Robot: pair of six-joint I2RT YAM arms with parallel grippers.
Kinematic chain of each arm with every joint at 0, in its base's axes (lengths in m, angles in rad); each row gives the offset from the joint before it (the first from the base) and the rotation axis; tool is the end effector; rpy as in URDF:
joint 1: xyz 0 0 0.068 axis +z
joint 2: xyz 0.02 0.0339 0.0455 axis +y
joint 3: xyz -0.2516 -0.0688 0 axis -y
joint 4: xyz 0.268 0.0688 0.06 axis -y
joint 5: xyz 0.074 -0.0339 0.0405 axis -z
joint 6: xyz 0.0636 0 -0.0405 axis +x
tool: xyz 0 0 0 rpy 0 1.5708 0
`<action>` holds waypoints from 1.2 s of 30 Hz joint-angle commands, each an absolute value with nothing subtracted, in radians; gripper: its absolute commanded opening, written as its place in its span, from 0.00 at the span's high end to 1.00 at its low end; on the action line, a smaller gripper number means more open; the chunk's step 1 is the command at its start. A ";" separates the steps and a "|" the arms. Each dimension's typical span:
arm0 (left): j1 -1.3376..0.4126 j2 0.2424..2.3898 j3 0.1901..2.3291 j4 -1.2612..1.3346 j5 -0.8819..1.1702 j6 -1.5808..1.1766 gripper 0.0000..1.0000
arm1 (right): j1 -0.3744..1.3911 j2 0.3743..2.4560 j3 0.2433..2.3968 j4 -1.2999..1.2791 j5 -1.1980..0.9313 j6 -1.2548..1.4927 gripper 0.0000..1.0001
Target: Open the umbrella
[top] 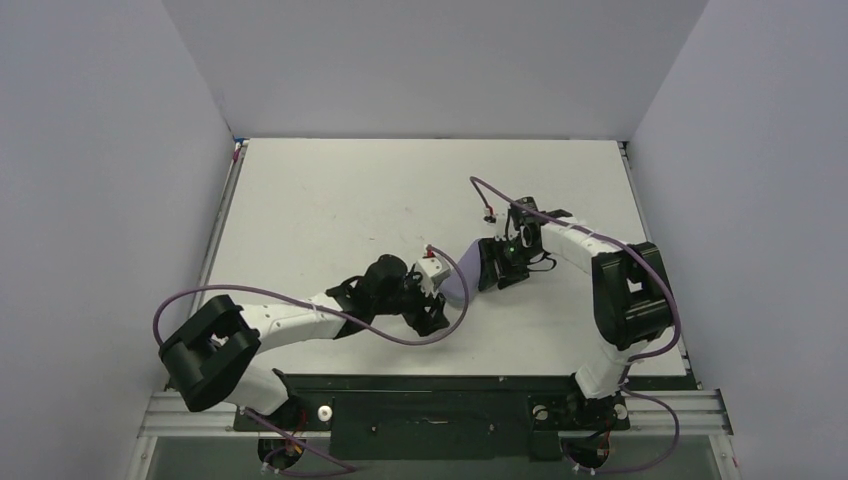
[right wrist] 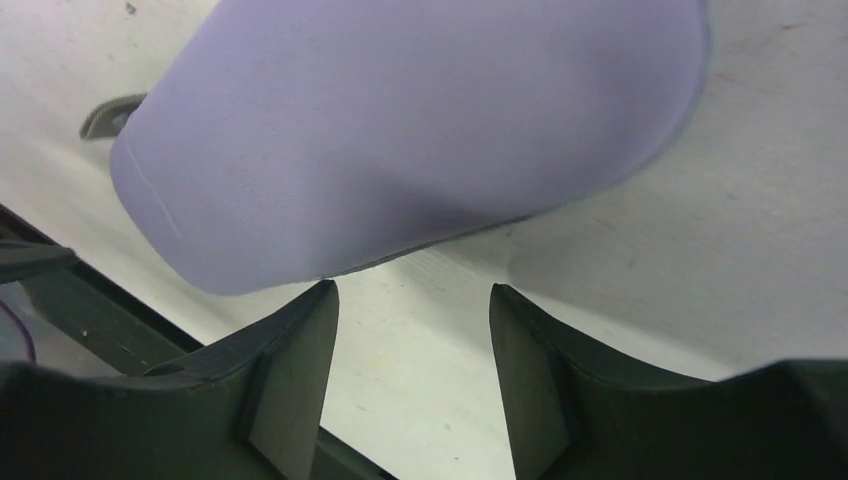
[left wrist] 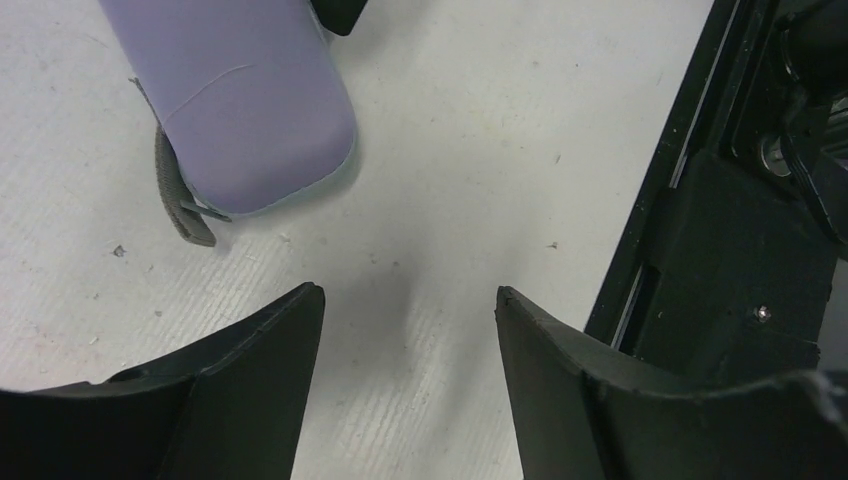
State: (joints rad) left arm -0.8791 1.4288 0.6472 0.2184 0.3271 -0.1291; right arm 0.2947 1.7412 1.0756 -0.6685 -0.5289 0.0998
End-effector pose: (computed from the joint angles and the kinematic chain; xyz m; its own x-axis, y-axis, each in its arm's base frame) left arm 0.1950 -0.2675 0.1447 -0.4539 0.3569 -0.8164 0.8513 0.4444 -0.2790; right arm 0.3167 0.1297 0.1178 -0.9618 -0.2021 -0.1845 -0.2695 0.8160 0.5114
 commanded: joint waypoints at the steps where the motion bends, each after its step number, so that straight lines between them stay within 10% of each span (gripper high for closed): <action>1: -0.850 1.419 0.639 0.283 0.276 -0.160 0.40 | 0.282 1.692 1.100 -0.674 -0.582 0.085 0.47; 8: -0.714 1.372 0.587 0.288 0.469 -0.150 0.30 | 0.127 1.547 1.214 -0.870 -0.584 -0.543 0.35; 24: -0.596 1.425 0.566 0.286 0.615 -0.359 0.28 | 0.394 1.733 1.439 -1.067 -0.573 -1.789 0.22; 30: -0.573 1.428 0.545 0.310 0.582 -0.438 0.15 | 0.415 1.832 1.472 -1.184 -0.520 -1.949 0.21; 36: -0.572 1.459 0.553 0.305 0.561 -0.511 0.33 | 0.437 1.904 1.480 -1.170 -0.509 -1.893 0.24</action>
